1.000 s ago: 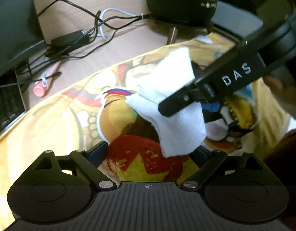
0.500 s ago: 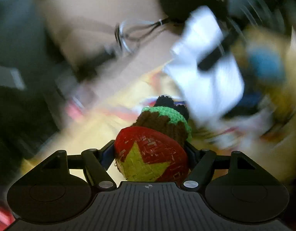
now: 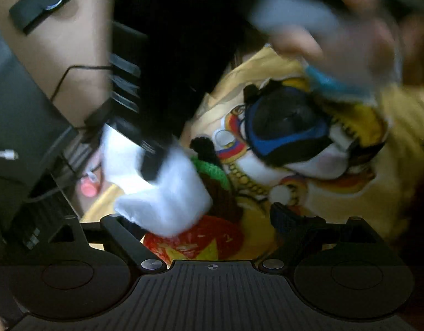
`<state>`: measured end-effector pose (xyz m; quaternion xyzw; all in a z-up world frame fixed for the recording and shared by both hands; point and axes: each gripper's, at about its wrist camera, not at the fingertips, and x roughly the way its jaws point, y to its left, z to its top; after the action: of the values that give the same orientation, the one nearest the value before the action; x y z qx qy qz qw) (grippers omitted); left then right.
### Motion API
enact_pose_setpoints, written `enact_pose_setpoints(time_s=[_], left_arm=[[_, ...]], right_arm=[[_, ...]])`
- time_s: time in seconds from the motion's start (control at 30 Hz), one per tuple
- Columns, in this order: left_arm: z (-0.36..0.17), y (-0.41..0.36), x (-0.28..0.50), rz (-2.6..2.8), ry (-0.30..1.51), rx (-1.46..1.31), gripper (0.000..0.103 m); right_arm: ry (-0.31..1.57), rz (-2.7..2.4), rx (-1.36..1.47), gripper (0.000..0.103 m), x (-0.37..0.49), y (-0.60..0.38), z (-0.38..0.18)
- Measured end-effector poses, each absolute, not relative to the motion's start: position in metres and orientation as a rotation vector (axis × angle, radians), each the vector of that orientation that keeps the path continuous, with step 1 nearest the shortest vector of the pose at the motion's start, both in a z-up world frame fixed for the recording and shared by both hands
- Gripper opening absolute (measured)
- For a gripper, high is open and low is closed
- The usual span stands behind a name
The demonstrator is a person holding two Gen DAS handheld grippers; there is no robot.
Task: Clean container
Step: 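Rotate the doll with the left gripper while the right rubs the paper towel across it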
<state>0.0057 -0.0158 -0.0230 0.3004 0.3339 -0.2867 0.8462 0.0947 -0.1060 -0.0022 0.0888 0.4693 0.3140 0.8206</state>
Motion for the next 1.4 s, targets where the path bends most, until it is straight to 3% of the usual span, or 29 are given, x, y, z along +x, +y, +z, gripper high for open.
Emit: enact_pose_setpoints(time_s=[0.3, 0.57, 0.73, 0.77, 0.83, 1.1, 1.4], left_arm=[[-0.005, 0.000, 0.022, -0.656, 0.820, 0.294, 0.095], [-0.033, -0.006, 0.033, -0.686, 0.971, 0.340, 0.099], [-0.038, -0.013, 0.034, -0.735, 0.961, 0.330, 0.099], [-0.037, -0.012, 0.035, -0.737, 0.950, 0.305, 0.098], [-0.034, -0.007, 0.038, -0.728, 0.934, 0.262, 0.077], [-0.032, -0.001, 0.045, -0.512, 0.836, 0.416, 0.076], [-0.033, 0.006, 0.048, -0.514, 0.875, 0.353, 0.080]], right_arm=[[1.055, 0.594, 0.235, 0.012, 0.068, -0.144, -0.014], [1.083, 0.508, 0.179, 0.012, 0.066, -0.149, -0.029], [1.051, 0.479, 0.027, 0.014, 0.056, -0.142, -0.031], [1.057, 0.476, 0.035, 0.014, 0.057, -0.143, -0.032], [1.064, 0.476, 0.078, 0.014, 0.061, -0.145, -0.033], [0.964, 0.525, 0.176, 0.012, 0.086, -0.125, -0.011], [0.989, 0.660, 0.161, 0.012, 0.084, -0.101, -0.005]])
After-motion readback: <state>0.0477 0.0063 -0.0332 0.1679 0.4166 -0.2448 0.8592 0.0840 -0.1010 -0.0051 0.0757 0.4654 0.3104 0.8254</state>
